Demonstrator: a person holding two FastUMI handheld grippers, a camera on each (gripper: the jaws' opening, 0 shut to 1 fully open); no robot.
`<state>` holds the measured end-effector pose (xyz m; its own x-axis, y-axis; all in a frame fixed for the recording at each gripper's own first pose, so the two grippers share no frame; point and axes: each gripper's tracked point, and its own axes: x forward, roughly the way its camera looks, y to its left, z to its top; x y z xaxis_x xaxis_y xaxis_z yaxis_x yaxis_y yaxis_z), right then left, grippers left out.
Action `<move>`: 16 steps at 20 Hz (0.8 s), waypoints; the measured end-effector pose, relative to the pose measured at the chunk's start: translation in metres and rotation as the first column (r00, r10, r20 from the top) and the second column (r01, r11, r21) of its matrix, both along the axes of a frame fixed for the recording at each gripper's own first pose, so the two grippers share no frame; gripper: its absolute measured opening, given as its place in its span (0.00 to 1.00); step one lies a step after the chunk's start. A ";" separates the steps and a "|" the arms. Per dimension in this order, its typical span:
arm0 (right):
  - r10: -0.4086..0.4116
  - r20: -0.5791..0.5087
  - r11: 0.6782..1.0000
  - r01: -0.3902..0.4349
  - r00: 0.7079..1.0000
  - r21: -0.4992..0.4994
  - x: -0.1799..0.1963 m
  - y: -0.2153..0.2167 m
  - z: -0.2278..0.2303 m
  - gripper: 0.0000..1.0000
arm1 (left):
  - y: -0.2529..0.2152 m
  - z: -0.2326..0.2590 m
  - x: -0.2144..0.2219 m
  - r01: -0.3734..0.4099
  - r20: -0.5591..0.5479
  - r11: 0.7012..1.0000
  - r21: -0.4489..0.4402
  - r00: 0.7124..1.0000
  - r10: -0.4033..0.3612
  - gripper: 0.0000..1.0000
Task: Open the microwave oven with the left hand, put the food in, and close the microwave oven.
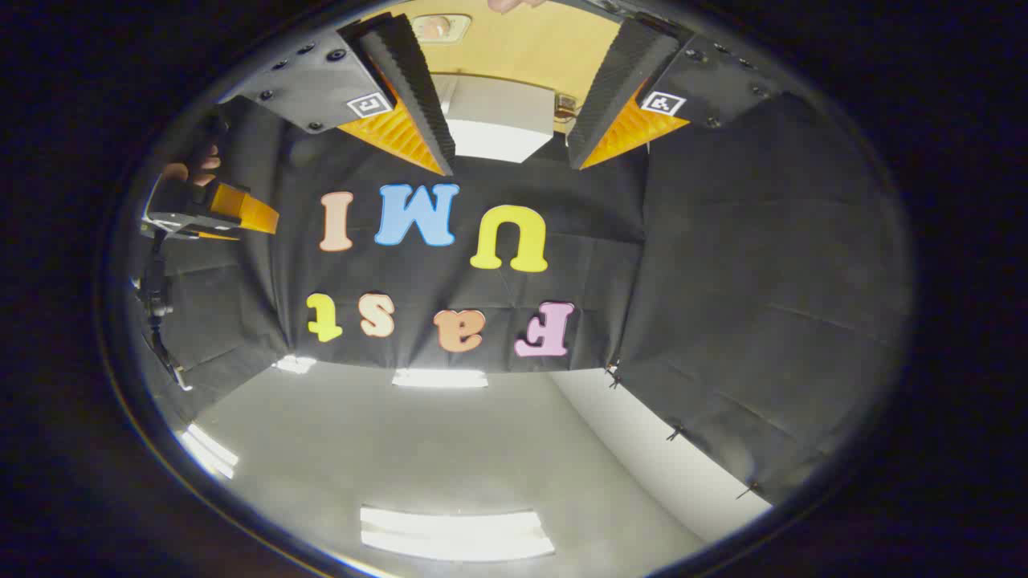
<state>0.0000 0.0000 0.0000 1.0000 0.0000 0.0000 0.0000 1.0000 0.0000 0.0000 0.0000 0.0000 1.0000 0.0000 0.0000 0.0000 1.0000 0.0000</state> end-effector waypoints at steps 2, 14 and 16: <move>0.000 -0.004 1.000 0.000 1.000 0.001 0.002 -0.003 -0.002 0.96 | -0.006 0.000 0.002 0.007 -0.001 1.000 0.004 1.000 -0.007 0.94; -0.021 -0.006 1.000 0.021 1.000 0.010 0.002 -0.034 -0.010 0.96 | -0.035 -0.004 0.010 0.023 -0.021 0.999 0.027 1.000 -0.022 0.94; -0.020 -0.009 1.000 0.020 1.000 0.009 0.004 -0.039 -0.010 0.96 | -0.042 -0.004 0.011 0.025 -0.021 0.999 0.026 0.999 -0.025 0.94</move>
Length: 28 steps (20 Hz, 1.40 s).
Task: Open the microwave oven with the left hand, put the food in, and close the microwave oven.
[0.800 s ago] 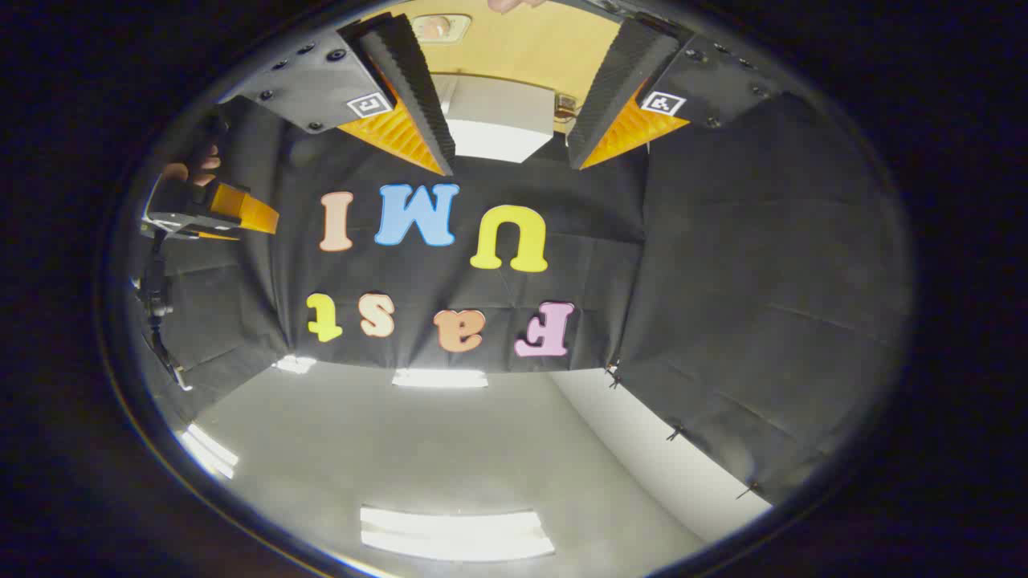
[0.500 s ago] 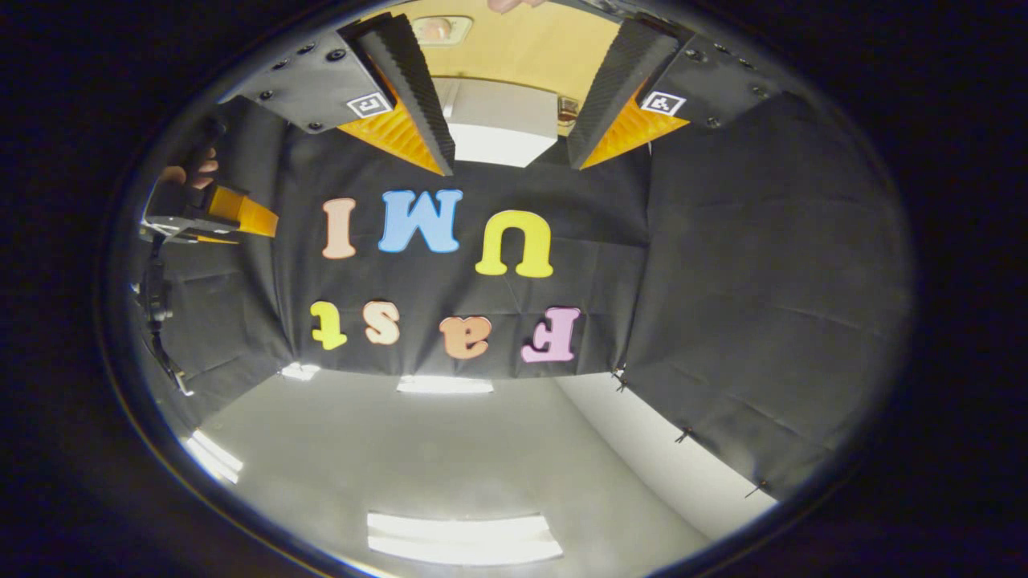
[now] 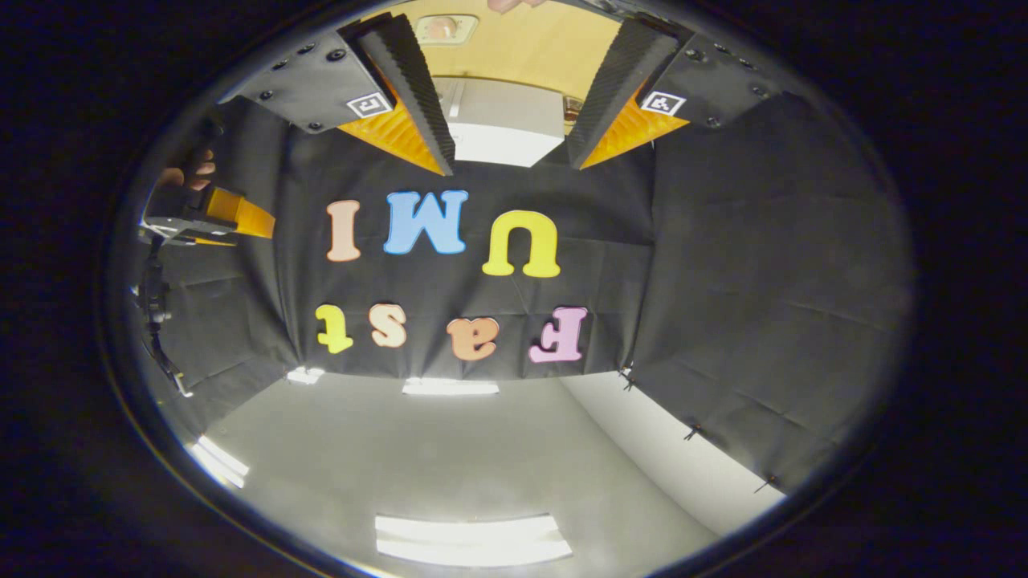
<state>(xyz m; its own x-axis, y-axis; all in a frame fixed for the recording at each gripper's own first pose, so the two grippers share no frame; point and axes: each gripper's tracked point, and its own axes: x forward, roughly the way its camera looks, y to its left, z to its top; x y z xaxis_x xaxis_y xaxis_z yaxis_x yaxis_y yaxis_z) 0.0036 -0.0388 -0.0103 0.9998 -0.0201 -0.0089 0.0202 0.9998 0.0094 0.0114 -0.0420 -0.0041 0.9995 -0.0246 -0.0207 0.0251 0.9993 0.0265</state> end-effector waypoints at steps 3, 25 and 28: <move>-0.002 0.016 1.000 0.003 1.000 -0.009 -0.001 -0.010 0.003 0.96 | -0.011 -0.001 0.004 0.008 -0.004 1.000 0.000 1.000 -0.008 0.94; -0.135 -0.146 0.988 0.145 0.980 0.060 0.053 -0.105 -0.079 0.96 | -0.124 -0.153 0.160 0.174 -0.153 0.981 0.080 0.975 -0.161 0.94; -0.192 -0.159 0.981 0.196 0.968 0.010 0.064 -0.095 -0.083 0.98 | -0.123 -0.195 0.197 0.245 -0.190 0.968 0.062 0.955 -0.229 0.95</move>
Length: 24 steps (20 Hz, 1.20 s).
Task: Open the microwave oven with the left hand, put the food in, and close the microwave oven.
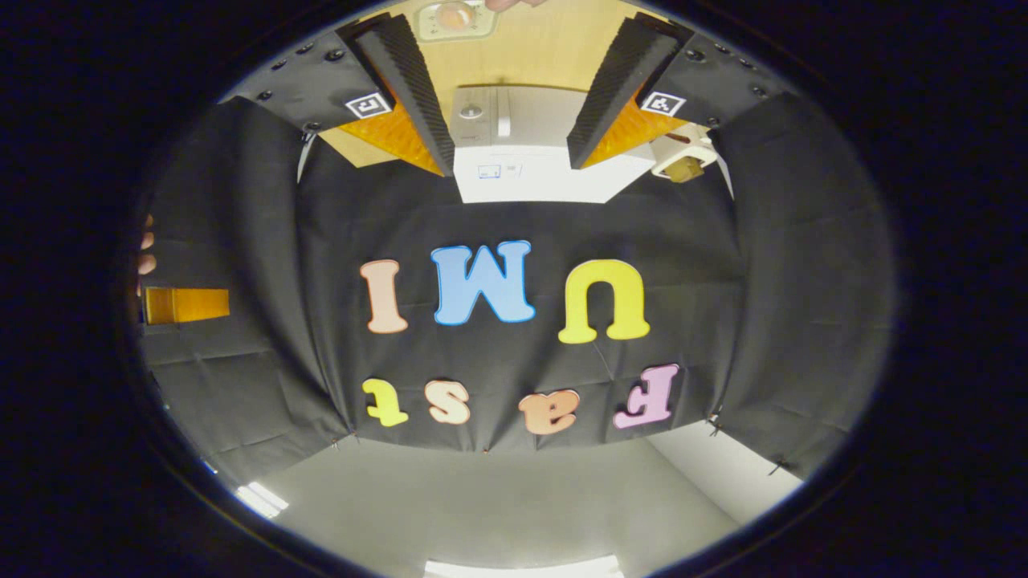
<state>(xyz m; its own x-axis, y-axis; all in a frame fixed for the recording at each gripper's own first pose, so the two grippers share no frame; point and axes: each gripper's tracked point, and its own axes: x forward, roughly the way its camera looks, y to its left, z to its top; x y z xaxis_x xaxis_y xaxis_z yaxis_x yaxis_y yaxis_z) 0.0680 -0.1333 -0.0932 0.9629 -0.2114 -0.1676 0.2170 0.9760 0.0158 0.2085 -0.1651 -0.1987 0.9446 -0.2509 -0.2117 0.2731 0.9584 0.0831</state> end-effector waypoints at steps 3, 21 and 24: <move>-0.040 -0.036 0.999 0.039 0.999 -0.031 0.008 0.012 -0.010 0.98 | 0.006 -0.039 0.035 0.045 -0.023 0.999 0.011 0.999 -0.045 0.94; -0.259 -0.215 0.953 0.213 0.942 -0.216 0.026 0.007 -0.052 0.96 | -0.018 -0.282 0.158 0.121 -0.303 0.993 -0.015 0.945 -0.120 0.95; -0.275 -0.230 0.947 0.221 0.934 -0.235 0.028 0.003 -0.055 0.95 | -0.026 -0.303 0.168 0.120 -0.327 0.992 -0.024 0.937 -0.122 0.96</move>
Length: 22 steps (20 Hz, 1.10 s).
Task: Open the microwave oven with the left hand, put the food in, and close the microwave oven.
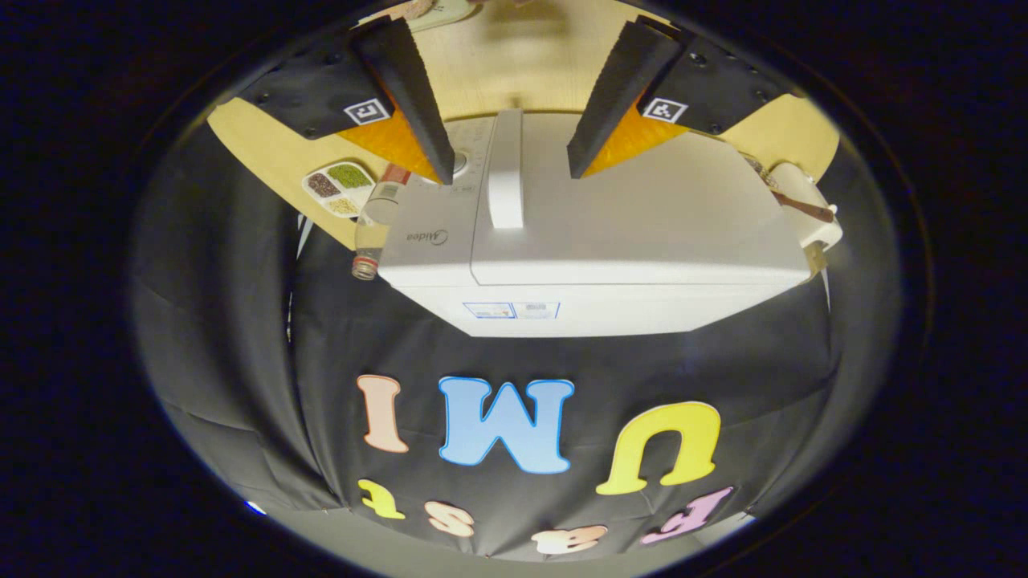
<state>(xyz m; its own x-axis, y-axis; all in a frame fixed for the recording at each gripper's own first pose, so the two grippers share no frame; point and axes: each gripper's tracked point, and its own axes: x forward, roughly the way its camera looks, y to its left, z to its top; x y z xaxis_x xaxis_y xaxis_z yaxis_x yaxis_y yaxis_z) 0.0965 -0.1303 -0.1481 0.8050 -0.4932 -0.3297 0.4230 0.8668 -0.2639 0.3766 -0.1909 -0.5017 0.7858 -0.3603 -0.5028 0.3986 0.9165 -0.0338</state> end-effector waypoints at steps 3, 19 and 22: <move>-0.024 -0.013 1.000 0.024 1.000 -0.004 -0.003 -0.007 -0.003 0.95 | -0.004 -0.022 0.010 -0.005 -0.022 1.000 0.019 1.000 0.005 0.96; -0.052 0.033 0.996 0.049 0.998 0.073 -0.037 -0.002 0.002 0.96 | -0.014 -0.052 0.015 0.003 0.013 0.998 0.057 1.000 -0.004 0.20; -0.034 0.065 0.996 0.029 0.997 0.085 -0.048 0.006 0.010 0.95 | -0.014 -0.053 0.012 0.044 0.002 0.996 0.073 0.999 -0.044 0.20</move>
